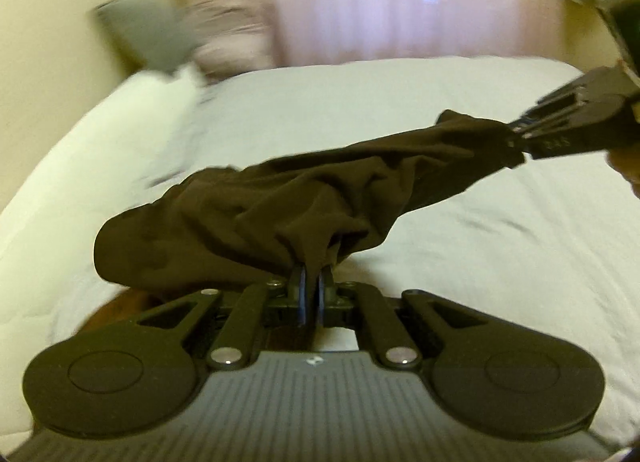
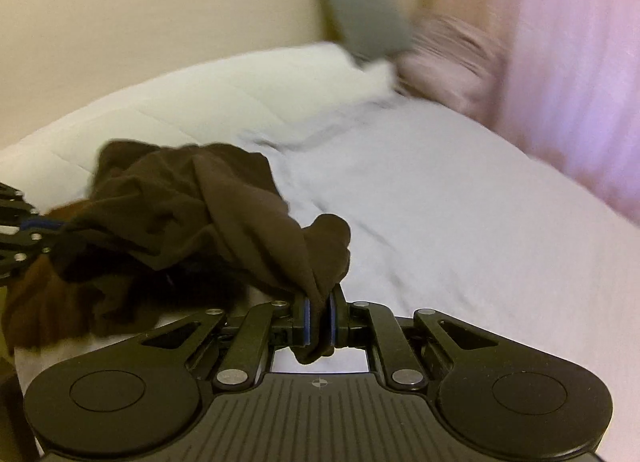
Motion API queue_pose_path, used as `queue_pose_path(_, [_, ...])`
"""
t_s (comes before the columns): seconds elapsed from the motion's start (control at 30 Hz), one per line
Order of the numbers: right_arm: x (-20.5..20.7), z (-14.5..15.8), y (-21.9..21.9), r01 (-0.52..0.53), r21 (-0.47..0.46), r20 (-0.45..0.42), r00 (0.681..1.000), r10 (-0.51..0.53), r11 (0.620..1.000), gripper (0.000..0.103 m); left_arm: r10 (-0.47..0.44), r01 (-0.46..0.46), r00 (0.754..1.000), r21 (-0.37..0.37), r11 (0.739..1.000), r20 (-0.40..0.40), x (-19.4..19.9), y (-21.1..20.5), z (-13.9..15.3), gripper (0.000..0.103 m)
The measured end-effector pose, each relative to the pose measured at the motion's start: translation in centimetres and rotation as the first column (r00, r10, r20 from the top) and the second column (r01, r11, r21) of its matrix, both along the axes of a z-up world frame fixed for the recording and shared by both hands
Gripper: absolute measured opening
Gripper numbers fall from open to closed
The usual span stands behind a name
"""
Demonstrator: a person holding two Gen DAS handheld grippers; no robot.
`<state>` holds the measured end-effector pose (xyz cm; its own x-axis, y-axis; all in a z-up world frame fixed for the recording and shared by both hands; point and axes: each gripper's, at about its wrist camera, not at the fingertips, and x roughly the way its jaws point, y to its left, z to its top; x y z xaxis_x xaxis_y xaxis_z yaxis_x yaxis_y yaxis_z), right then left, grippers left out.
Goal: Fold clothes
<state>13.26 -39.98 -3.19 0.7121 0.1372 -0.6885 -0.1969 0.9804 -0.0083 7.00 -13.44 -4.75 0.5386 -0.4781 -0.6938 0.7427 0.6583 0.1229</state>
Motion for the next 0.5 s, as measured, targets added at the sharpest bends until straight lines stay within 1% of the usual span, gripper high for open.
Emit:
queue_pose_path(0.07, [-4.6,0.2,-4.4,0.071,0.005,-0.011,0.997,-0.071,0.997,0.007,-0.081,0.081,0.997,0.003,0.997,-0.019,-4.6,-3.5,-0.2,0.003])
queue_pose_path(0.17, [-12.5,1.1,-12.0,0.166,0.005,-0.014,0.986,-0.166,0.986,0.007,-0.175,0.176,0.982,0.000,0.984,-0.069,-11.8,-8.9,-1.0,0.003])
queue_pose_path(0.23, [-17.6,1.3,-17.2,0.222,-0.001,-0.014,0.975,-0.222,0.975,0.007,-0.227,0.228,0.965,-0.009,0.974,-0.133,-16.2,-12.7,-2.0,0.003])
queue_pose_path(0.27, [-20.3,1.5,-19.6,0.254,-0.005,-0.019,0.967,-0.254,0.967,0.007,-0.256,0.256,0.950,-0.023,0.966,-0.179,-18.5,-14.8,-2.4,0.003])
queue_pose_path(0.33, [-25.8,2.0,-24.0,0.336,-0.017,-0.045,0.941,-0.336,0.942,0.007,-0.332,0.332,0.910,-0.041,0.942,-0.248,-22.9,-18.6,-3.1,0.003])
queue_pose_path(0.37, [-28.3,2.3,-26.0,0.377,-0.022,-0.055,0.924,-0.378,0.926,0.007,-0.388,0.393,0.876,-0.041,0.918,-0.287,-25.3,-20.6,-3.6,0.003])
queue_pose_path(0.43, [-33.8,2.6,-29.3,0.461,-0.057,-0.078,0.882,-0.464,0.886,0.007,-0.473,0.486,0.805,-0.058,0.872,-0.357,-28.6,-23.7,-4.3,0.005])
queue_pose_path(0.47, [-36.5,2.5,-30.8,0.505,-0.079,-0.093,0.855,-0.510,0.860,0.007,-0.507,0.524,0.771,-0.070,0.849,-0.386,-30.0,-25.0,-4.6,0.010])
queue_pose_path(0.5, [-38.6,2.2,-32.1,0.553,-0.096,-0.113,0.820,-0.561,0.828,0.007,-0.533,0.551,0.747,-0.079,0.831,-0.398,-30.9,-25.7,-4.8,0.015])
